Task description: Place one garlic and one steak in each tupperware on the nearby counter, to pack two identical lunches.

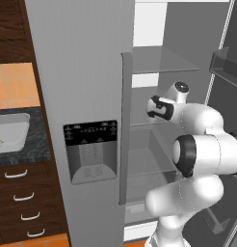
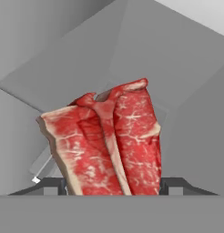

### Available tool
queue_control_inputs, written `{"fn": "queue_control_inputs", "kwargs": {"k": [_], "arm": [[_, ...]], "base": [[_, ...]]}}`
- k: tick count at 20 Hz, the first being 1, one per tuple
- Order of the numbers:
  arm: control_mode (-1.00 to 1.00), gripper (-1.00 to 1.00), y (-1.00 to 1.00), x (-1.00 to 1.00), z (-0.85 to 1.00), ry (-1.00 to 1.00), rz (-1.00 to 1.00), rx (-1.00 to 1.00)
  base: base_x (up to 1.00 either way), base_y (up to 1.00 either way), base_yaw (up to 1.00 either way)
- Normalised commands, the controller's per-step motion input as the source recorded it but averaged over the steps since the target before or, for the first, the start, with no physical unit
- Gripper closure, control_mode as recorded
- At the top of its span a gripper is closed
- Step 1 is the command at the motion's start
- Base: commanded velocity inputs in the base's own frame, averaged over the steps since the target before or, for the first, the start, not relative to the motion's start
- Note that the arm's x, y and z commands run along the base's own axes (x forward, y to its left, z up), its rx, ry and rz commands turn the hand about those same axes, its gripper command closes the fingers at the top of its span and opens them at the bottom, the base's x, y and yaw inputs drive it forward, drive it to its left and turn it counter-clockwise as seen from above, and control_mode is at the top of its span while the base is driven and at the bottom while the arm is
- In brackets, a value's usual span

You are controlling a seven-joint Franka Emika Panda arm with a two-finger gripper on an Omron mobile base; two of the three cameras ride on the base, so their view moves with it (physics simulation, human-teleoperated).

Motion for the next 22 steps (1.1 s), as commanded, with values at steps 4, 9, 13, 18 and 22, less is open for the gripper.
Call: {"fn": "queue_control_inputs", "kwargs": {"k": [4, 9, 13, 18, 22], "arm": [[-1.0, 1.0, 0.24, -0.81, 0.69, 0.0, 0.02, 0.0], [-1.0, 1.0, 0.3, -0.98, 0.53, 0.01, 0.0, 0.0], [-1.0, 1.0, 0.24, -1.0, 0.31, 0.0, 0.0, 0.0], [-1.0, 1.0, 0.3, -0.95, 0.45, -0.02, -0.03, -0.01], [-1.0, 1.0, 0.21, -0.67, 0.49, 0.0, -0.01, 0.0]], "base": [[0.0, 0.0, 0.0], [0.0, 0.0, 0.0], [0.0, 0.0, 0.0], [0.0, 0.0, 0.0], [0.0, 0.0, 0.0]]}}
